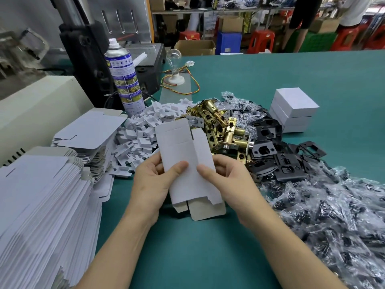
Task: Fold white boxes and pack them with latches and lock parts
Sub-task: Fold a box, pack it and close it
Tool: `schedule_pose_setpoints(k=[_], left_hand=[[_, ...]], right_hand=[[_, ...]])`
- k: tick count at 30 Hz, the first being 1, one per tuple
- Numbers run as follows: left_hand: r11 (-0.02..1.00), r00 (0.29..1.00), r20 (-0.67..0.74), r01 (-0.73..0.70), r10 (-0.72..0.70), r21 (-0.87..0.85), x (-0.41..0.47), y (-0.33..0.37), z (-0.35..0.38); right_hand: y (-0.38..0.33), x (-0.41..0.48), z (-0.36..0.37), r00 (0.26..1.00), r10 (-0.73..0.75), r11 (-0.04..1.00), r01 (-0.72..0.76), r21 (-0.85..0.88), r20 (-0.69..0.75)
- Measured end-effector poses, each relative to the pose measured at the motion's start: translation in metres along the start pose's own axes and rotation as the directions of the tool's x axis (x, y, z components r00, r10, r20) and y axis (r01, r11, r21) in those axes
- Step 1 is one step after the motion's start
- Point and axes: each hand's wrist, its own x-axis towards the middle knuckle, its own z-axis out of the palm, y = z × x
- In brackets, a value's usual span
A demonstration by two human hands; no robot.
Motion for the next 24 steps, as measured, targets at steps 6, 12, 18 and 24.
schedule_pose_setpoints(k=[6,12,18,24], left_hand=[[0.999,1.0,0.013,0.009,-0.009,0.034,-0.0065,0.004,0.0059],[0.996,1.0,0.017,-0.009,0.007,0.087,-0.0072,0.0048,0.0071],[0.999,1.0,0.012,-0.008,0.008,0.045,-0.0071,0.0069,0.0062],[0.995,0.995,0.095,0.009,-0.018,0.098,-0.0091,0.0037,0.0078]], right_hand=[[0.0024,0.0001,0.0001,0.991,-0.087,0.996,0.087,-0.012,-0.099],[0.0045,0.0021,-0.0036,0.994,-0.056,0.997,0.061,0.051,-0.094],[0.0044,0.002,0.0001,0.995,-0.079,0.996,0.081,0.044,-0.065],[0.0031,0.0009,0.001,0.97,-0.14,0.988,0.15,0.035,-0.201]])
